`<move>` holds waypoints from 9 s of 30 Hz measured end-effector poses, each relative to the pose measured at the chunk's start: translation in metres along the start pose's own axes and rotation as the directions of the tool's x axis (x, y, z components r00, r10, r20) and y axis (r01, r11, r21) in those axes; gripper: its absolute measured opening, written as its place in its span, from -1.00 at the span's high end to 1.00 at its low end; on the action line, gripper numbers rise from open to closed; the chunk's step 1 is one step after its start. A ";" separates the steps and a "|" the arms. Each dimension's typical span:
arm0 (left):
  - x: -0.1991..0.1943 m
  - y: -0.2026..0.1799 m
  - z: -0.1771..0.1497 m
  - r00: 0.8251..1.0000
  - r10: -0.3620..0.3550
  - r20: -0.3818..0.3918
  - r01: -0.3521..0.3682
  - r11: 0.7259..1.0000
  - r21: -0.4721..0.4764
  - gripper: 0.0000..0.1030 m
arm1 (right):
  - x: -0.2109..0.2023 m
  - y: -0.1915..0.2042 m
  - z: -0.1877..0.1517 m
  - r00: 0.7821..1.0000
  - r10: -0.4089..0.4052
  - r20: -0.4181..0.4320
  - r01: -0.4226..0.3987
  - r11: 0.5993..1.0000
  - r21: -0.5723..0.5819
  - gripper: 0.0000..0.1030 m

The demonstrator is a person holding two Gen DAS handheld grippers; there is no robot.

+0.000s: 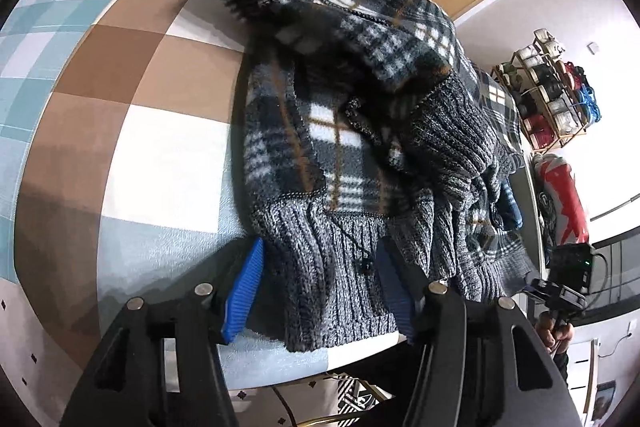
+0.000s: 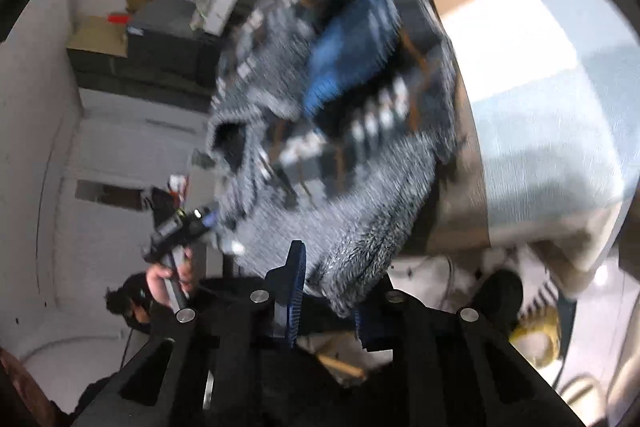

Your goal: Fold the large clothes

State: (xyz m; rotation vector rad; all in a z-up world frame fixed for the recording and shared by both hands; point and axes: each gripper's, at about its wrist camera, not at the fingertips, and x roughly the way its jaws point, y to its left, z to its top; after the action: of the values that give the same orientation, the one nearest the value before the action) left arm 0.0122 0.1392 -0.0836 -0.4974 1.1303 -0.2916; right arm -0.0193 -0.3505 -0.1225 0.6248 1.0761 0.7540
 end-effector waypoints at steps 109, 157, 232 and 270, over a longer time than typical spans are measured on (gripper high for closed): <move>-0.034 -0.003 -0.057 0.994 -0.083 -0.069 0.077 0.993 -0.088 -0.43 | -0.005 0.017 0.053 0.998 -0.027 0.059 0.020 0.994 0.104 0.83; -0.002 -0.003 -0.065 0.974 -0.183 -0.133 0.166 0.977 -0.135 0.92 | 0.016 -0.050 -0.008 0.956 -0.130 -0.264 0.146 0.988 0.044 0.57; 0.038 -0.093 0.155 1.000 0.000 -0.020 0.003 0.990 0.141 -0.48 | 0.147 0.128 0.185 0.731 -0.630 0.263 0.677 0.619 -0.399 -0.80; 0.125 -0.141 0.154 0.958 0.283 0.046 -0.277 0.872 0.404 -0.80 | 0.137 0.075 0.199 0.651 -0.758 0.044 0.733 0.612 -0.299 -1.00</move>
State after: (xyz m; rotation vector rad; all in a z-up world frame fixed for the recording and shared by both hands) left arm 0.2077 -0.0038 -0.0577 0.0423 1.1025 -0.2677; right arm 0.1869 -0.2144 -0.0686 -0.1542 1.1476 0.1759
